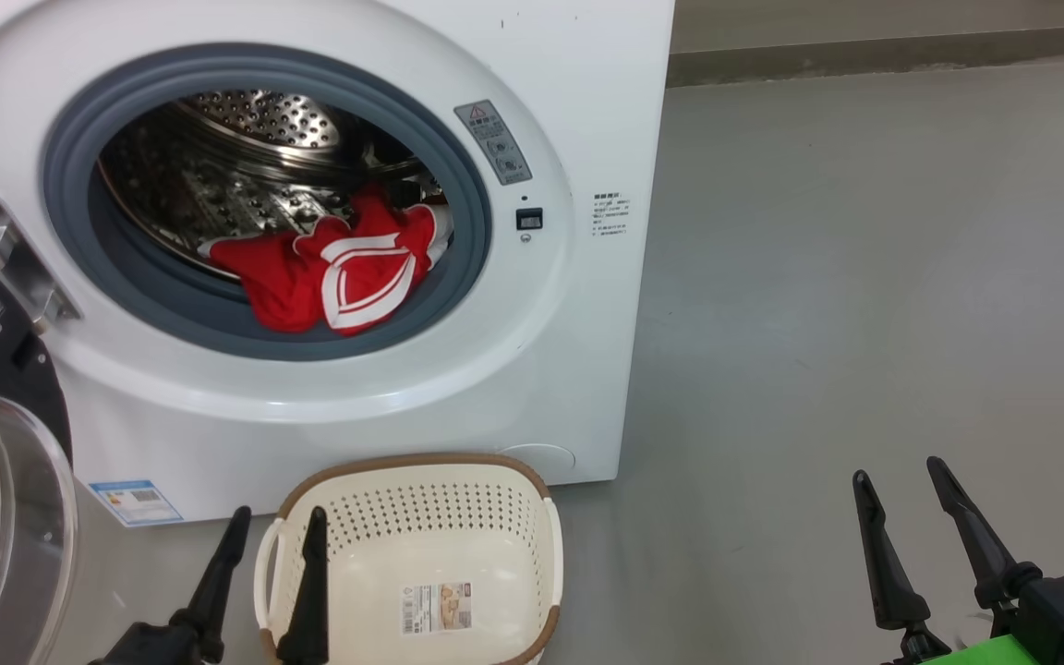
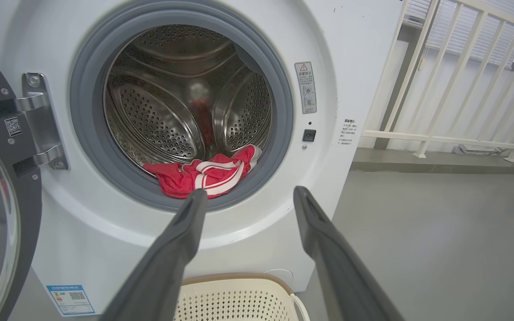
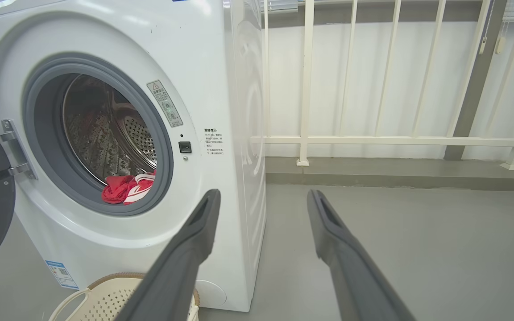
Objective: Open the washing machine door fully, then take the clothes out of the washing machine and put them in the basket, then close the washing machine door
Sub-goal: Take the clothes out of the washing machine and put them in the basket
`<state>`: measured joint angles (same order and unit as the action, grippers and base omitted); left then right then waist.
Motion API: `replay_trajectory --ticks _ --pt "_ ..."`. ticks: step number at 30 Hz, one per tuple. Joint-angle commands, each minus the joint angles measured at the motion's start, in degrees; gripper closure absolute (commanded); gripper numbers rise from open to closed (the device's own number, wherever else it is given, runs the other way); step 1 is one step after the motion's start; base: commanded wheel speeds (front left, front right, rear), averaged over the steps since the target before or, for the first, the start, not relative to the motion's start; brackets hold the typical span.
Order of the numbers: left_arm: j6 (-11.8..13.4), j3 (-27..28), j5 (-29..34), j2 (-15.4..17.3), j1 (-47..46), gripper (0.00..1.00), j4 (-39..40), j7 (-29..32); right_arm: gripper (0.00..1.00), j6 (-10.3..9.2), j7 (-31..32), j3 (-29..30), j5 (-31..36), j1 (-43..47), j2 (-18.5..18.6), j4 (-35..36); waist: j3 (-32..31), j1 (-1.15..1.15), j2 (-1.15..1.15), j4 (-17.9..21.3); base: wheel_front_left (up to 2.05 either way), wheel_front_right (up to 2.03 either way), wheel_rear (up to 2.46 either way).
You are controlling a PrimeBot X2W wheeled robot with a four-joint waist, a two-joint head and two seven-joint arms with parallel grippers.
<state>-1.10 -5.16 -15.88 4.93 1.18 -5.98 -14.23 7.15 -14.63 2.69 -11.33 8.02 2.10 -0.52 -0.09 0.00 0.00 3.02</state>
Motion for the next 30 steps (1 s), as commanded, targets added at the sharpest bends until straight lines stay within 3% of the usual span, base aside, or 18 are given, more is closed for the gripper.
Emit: replay_trajectory --ticks 1,30 --pt "-0.1 1.7 0.0 0.5 -1.7 0.00 1.7 -0.7 0.00 0.34 -0.4 -1.5 -0.4 -1.7 0.8 1.4 0.1 0.00 0.00 0.0 0.62 -0.62 0.00" --pt "0.6 1.2 1.6 0.6 -2.3 0.00 2.8 -0.8 0.00 0.34 -0.4 -2.0 -1.0 -2.8 0.8 1.8 1.5 0.00 0.00 -0.8 0.04 -0.04 0.00"
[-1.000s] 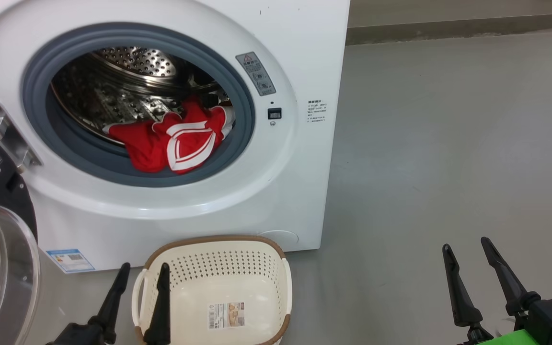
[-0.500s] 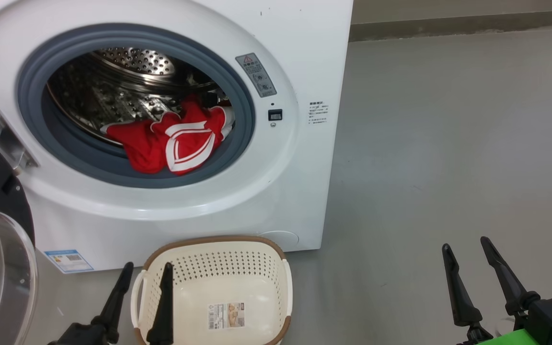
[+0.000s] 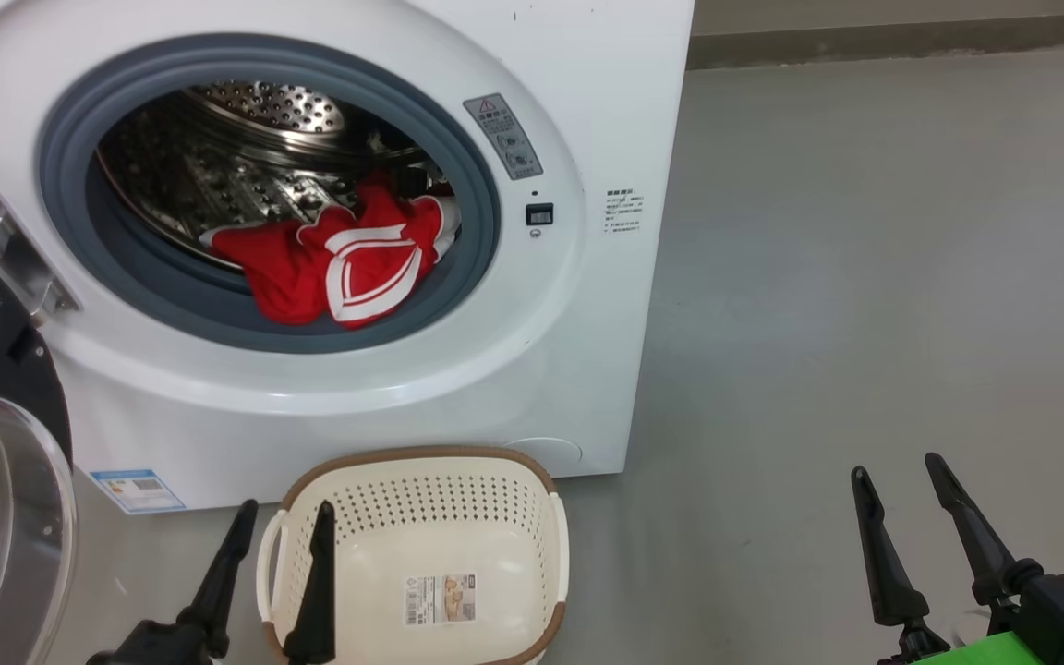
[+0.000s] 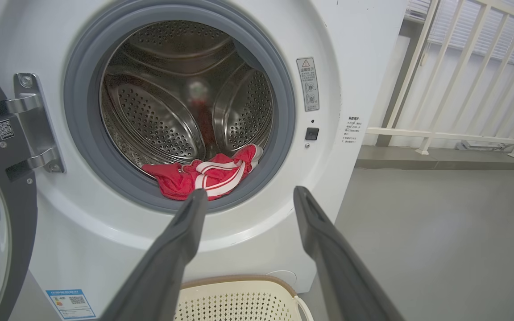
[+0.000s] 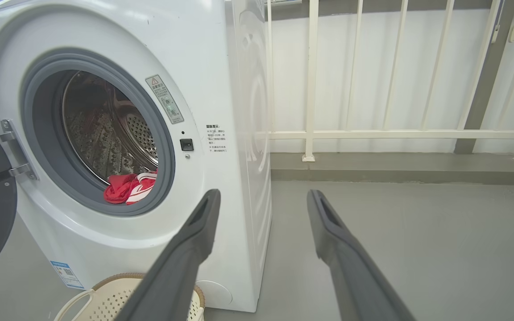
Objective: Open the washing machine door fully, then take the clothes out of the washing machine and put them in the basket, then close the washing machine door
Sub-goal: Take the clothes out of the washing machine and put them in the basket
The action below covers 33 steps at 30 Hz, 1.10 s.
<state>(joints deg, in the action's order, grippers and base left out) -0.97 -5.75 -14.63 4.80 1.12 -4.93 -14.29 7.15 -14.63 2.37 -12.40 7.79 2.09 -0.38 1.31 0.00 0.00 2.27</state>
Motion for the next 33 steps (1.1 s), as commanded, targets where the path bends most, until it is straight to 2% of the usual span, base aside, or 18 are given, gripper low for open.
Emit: replay_trajectory --ticks 1,15,21,26,33 --pt "0.5 1.8 0.4 0.7 -2.3 0.00 1.8 -0.7 0.00 0.34 -0.4 -1.7 0.2 -2.6 0.8 1.7 0.3 0.00 0.00 -0.1 0.00 0.00 0.00" --pt "1.1 1.7 1.1 0.3 -6.0 0.00 1.7 -0.7 0.00 0.34 -0.4 -2.0 0.2 -4.5 0.8 2.7 4.6 0.00 0.00 -1.0 0.00 0.00 0.00" --pt "2.0 2.2 1.6 0.3 -8.9 0.00 0.9 -0.7 0.00 0.34 -0.4 -2.6 0.3 -5.9 0.8 2.7 7.0 0.00 0.00 -0.8 0.00 0.00 0.00" --pt "2.8 3.7 1.3 0.8 -12.4 0.00 -0.2 -0.7 0.00 0.34 -0.4 -3.0 0.5 -7.4 0.8 2.5 9.4 0.00 0.00 -0.2 0.00 0.00 0.00" --pt "2.0 5.4 0.6 2.2 -20.0 0.00 -3.5 -0.7 0.00 0.34 -0.4 -4.8 0.1 -9.9 0.8 2.4 14.0 0.00 0.00 1.0 0.00 0.00 0.00"
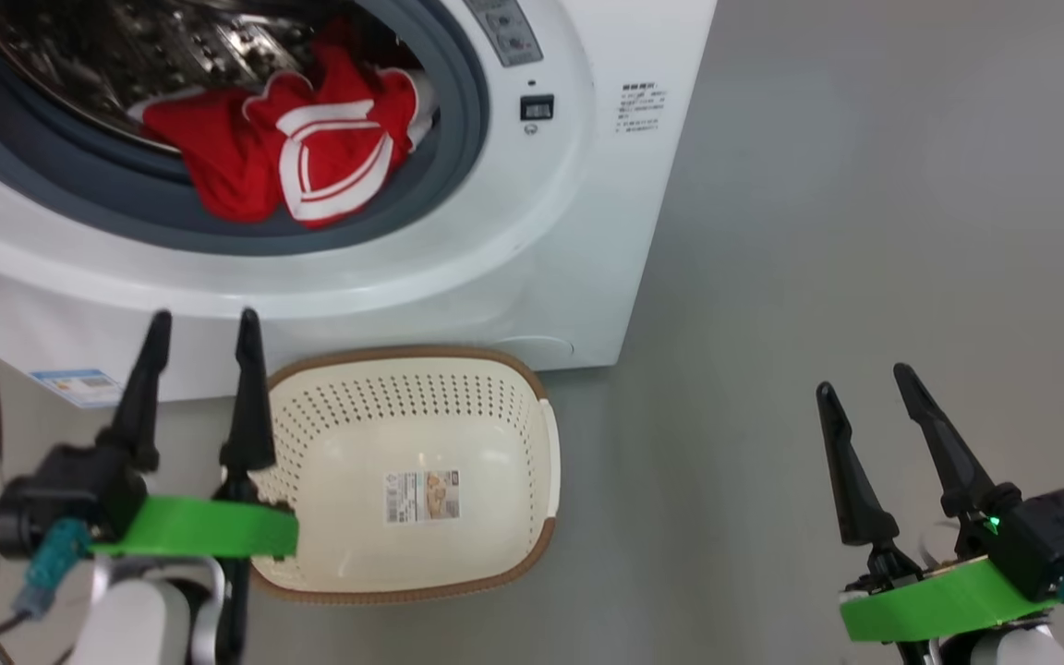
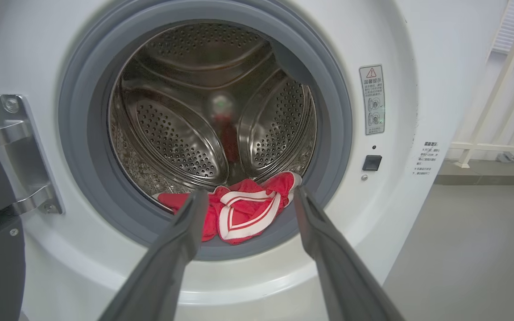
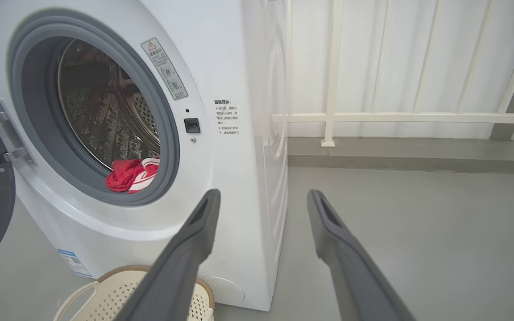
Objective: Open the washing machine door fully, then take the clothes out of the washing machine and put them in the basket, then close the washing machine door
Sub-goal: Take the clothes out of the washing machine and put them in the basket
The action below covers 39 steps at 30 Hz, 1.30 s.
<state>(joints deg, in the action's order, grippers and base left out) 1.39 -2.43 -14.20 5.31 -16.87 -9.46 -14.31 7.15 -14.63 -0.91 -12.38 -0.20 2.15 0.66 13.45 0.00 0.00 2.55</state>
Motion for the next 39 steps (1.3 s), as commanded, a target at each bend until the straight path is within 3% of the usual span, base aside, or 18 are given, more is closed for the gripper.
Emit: replay_trajectory --ticks 1,22,39 --pt "-0.4 2.2 0.3 1.8 -3.1 0.00 0.5 -0.7 0.00 0.34 -0.4 -1.6 0.0 -2.3 0.7 1.3 2.5 0.00 0.00 0.9 0.00 0.00 0.00" --pt "1.4 3.1 2.3 5.5 -25.9 0.00 -17.5 -0.4 0.00 0.34 -0.4 -3.0 -0.1 -8.2 0.7 0.8 11.8 0.00 0.00 4.0 0.00 0.00 0.00" --pt "2.2 3.9 1.5 7.9 -36.4 0.00 -26.3 -0.2 0.00 0.34 -0.4 -3.5 -0.2 -10.0 0.7 1.1 17.9 0.00 0.00 5.2 0.00 0.00 0.00"
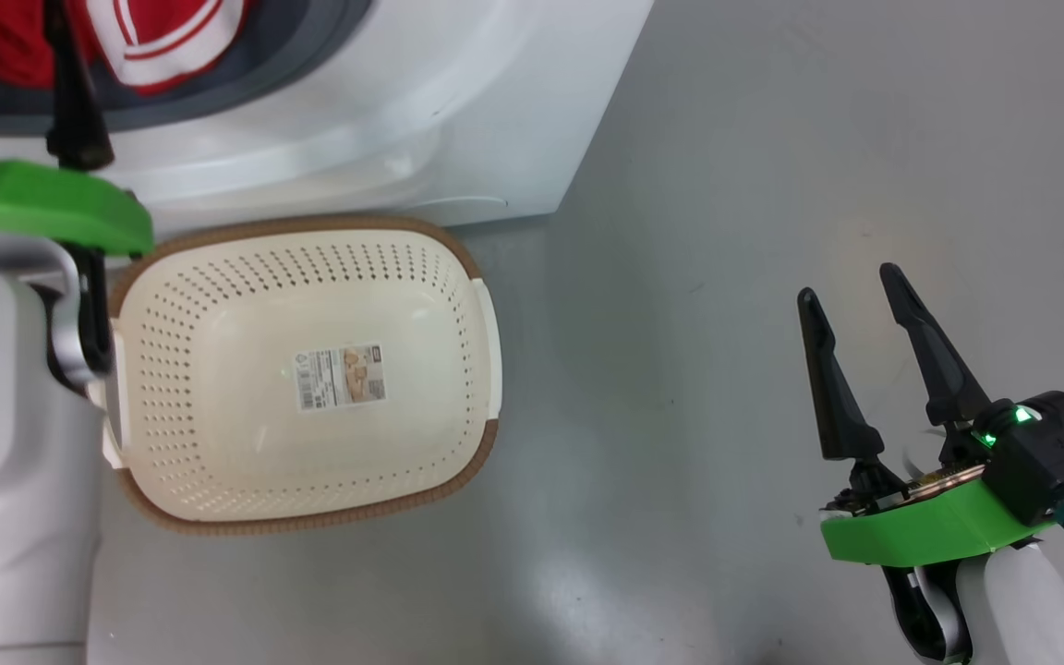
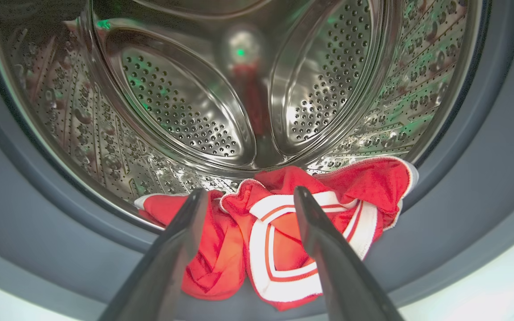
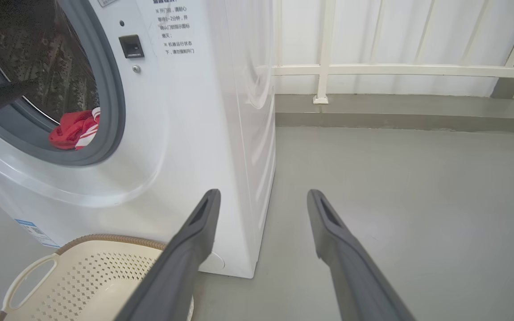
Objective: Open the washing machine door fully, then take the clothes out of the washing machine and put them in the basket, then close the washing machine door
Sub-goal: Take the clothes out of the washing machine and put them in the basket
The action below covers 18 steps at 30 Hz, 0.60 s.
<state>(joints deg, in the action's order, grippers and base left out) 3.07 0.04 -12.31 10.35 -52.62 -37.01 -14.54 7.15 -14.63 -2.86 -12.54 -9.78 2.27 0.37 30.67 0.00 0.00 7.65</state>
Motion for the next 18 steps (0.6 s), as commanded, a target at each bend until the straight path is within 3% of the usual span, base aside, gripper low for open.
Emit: replay_trajectory --ticks 1,8,18 --pt "0.7 1.3 -0.3 3.0 -1.5 0.00 0.6 0.4 0.00 0.34 -0.4 -1.6 0.0 -0.6 0.6 1.4 1.1 0.00 0.00 0.1 0.00 0.00 0.00" --pt "3.5 -0.2 2.1 4.6 -8.4 0.00 -4.2 3.8 0.00 0.34 -0.4 -2.2 0.2 -1.5 0.6 1.1 2.8 0.00 0.00 0.4 0.00 0.00 0.00" --pt "2.9 -1.3 2.1 6.5 -16.5 0.00 -14.5 7.7 0.00 0.34 -0.4 -3.7 0.3 -2.2 0.6 0.7 4.1 0.00 0.00 1.9 0.00 0.00 0.00"
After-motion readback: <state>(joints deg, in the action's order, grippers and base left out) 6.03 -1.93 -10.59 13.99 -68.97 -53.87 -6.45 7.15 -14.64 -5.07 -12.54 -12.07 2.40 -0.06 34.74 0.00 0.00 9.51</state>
